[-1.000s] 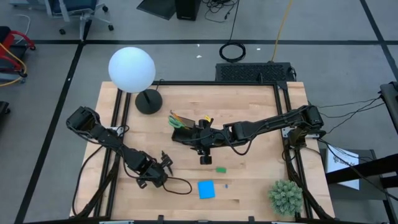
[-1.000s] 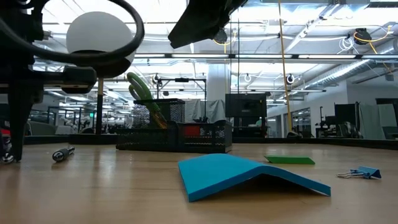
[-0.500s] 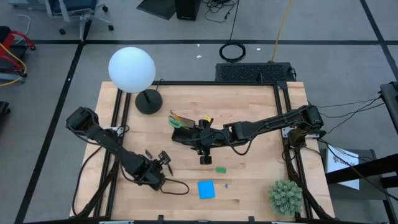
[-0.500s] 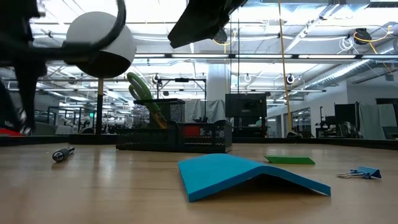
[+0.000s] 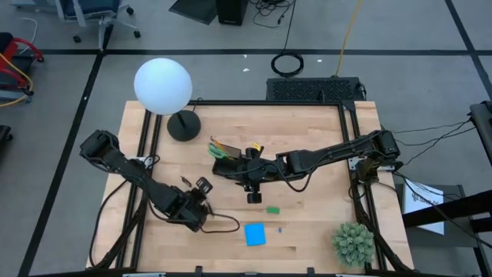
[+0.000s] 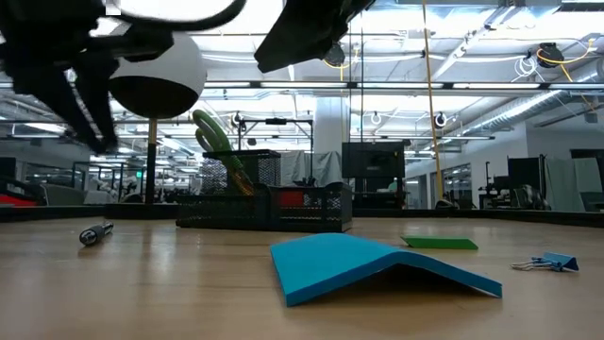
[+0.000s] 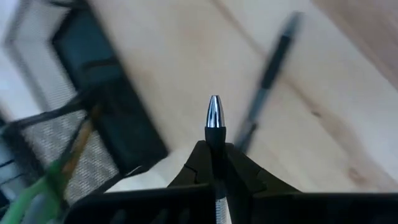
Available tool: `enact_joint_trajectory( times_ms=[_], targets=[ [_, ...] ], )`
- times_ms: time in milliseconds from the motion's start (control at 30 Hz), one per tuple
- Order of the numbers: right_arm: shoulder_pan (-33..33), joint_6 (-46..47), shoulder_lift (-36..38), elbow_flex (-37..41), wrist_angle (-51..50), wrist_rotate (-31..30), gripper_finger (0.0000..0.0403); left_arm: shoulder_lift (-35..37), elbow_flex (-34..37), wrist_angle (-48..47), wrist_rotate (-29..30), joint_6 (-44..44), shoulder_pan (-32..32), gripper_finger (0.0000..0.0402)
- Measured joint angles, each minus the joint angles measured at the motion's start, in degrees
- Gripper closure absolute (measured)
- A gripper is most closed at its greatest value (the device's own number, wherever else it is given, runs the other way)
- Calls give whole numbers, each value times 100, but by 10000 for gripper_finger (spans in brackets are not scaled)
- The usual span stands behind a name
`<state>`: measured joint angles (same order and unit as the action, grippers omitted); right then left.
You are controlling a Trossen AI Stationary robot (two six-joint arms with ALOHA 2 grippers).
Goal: Pick and place office supplies into organizer
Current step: Put the left black pen into the black desk organizer
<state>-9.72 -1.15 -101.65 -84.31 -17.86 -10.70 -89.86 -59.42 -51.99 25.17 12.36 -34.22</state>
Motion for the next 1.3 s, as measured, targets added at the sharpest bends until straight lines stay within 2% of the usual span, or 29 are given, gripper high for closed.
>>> enact_joint_trajectory(
  times_ms=[133, 433, 700, 1033, 1300],
  targets=[
    [0, 0, 0, 0, 4, 0, 238, 554, -4, 172, 407, -114, 75, 401],
    [0, 2, 0, 0, 60, 0, 238, 1985, -4, 857, 772, -233, 284, 401],
    [0, 2, 0, 0, 111, 0, 238, 2852, 180, 1474, 1320, -110, 531, 401],
    [0, 4, 0, 0, 135, 0, 238, 3863, 1547, 4040, 1342, 735, 1121, 401],
    [0, 3, 0, 0, 235, 1, 238, 4358, 2370, 6255, 472, 1104, 1599, 401]
  ],
)
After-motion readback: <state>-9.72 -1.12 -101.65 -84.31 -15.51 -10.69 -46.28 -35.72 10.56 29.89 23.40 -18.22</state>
